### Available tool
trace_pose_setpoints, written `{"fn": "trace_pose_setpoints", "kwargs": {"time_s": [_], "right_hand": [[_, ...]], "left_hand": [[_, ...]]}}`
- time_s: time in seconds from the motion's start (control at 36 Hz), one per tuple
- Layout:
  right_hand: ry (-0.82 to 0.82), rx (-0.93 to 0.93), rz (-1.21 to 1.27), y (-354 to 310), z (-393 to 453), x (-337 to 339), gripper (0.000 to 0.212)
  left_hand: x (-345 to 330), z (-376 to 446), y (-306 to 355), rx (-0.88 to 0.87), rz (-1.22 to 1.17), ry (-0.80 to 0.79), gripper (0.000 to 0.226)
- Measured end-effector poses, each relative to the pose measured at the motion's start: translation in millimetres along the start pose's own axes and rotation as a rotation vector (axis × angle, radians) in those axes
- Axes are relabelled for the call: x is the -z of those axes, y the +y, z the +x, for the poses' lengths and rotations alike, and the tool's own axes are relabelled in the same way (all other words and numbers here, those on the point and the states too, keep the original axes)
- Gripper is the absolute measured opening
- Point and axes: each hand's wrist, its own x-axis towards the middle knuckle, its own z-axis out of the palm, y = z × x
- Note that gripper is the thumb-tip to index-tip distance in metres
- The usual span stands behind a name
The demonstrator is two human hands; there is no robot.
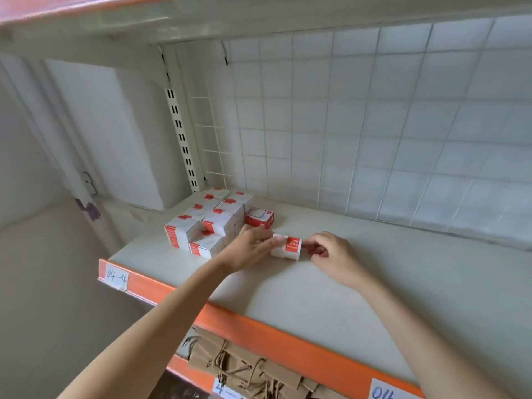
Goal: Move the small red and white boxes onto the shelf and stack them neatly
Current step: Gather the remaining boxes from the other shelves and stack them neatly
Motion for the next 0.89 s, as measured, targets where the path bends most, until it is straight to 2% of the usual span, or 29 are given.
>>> {"fn": "trace_pose_setpoints", "kwargs": {"time_s": [0.11, 0.17, 0.28, 0.47, 0.67, 0.81, 0.89], "right_hand": [[0.123, 0.034, -0.045, 8, -3, -6, 0.028], [0.153, 0.028, -0.034, 10, -2, -6, 0.028], [0.146, 0.041, -0.054, 11, -1, -7, 0.025], [0.137, 0.059, -0.085, 10, -4, -8, 0.025], [0.119, 0.051, -0.091, 9, -4, -7, 0.025], [0.126, 0.042, -0.09, 10, -3, -6, 0.025], [0.135, 0.059, -0.073, 10, -4, -6, 0.019]], "left_hand": [[-6, 5, -4, 0.048, -0.033, 0.083, 0.051], [-8, 6, -10, 0.041, -0.057, 0.075, 0.059], [-8, 8, -20, 0.097, -0.101, 0.088, 0.047], [-8, 6, -22, 0.054, -0.153, 0.151, 0.027], [-9, 6, -22, 0.058, -0.137, 0.169, 0.03], [-13, 7, -24, 0.056, -0.075, 0.209, 0.015], [-13, 7, -24, 0.085, -0.051, 0.22, 0.02]]}}
